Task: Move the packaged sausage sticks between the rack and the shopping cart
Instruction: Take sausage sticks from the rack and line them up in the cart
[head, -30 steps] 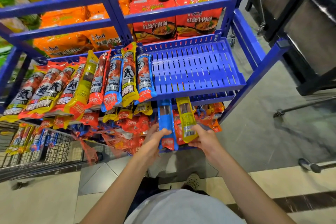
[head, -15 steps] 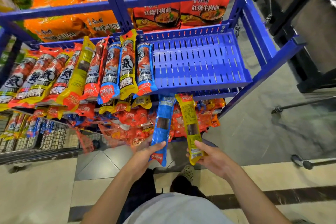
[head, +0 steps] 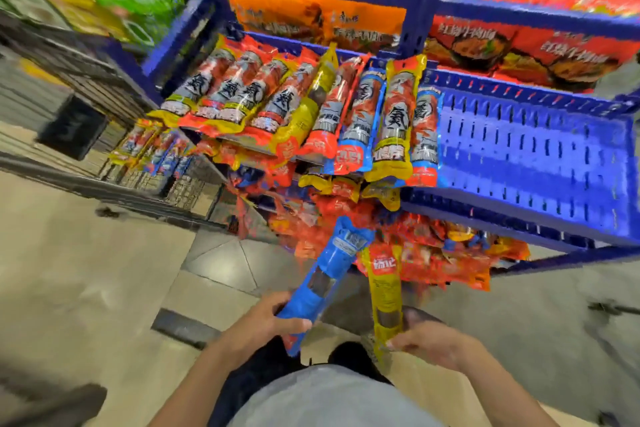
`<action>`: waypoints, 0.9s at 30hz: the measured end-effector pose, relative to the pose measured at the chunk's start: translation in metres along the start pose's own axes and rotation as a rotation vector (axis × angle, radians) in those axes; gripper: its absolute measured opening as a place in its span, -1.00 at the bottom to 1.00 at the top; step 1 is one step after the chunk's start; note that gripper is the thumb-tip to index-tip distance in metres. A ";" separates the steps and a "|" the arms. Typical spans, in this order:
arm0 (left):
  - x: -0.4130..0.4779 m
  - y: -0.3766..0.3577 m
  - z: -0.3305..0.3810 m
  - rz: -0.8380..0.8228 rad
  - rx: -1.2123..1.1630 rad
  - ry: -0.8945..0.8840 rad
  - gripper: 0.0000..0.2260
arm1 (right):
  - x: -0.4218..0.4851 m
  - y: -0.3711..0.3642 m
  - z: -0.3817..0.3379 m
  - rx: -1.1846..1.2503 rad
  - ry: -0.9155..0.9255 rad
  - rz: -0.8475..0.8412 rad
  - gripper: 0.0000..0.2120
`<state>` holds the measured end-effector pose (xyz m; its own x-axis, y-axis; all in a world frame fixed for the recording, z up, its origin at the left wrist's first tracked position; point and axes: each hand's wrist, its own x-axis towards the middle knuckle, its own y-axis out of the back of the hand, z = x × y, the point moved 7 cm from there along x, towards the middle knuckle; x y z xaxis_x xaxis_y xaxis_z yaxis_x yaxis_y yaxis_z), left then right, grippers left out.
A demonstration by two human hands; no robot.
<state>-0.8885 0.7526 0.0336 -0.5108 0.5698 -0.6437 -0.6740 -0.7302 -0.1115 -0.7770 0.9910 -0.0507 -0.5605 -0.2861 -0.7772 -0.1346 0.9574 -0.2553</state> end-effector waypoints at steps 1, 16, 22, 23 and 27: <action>-0.012 0.014 -0.006 0.042 -0.032 -0.003 -0.82 | 0.016 -0.009 -0.005 -0.076 -0.010 -0.010 -0.43; -0.142 0.207 -0.137 0.675 -0.817 0.022 -0.45 | 0.184 -0.277 -0.139 -0.597 -0.117 -0.203 -0.62; -0.196 0.294 -0.165 0.940 -0.992 0.004 -0.84 | 0.261 -0.366 -0.179 -0.565 -0.043 -0.087 -0.28; -0.206 0.308 -0.170 0.972 -1.005 0.020 -0.80 | 0.267 -0.382 -0.186 -0.572 -0.039 -0.074 -0.47; -0.237 0.354 -0.196 1.061 -1.073 0.041 -0.74 | 0.291 -0.417 -0.202 -0.526 -0.033 -0.011 -0.89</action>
<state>-0.9011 0.2854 -0.0017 -0.4692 -0.3808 -0.7967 0.6951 -0.7158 -0.0672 -1.0493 0.5160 -0.0538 -0.5323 -0.2889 -0.7958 -0.5372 0.8418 0.0537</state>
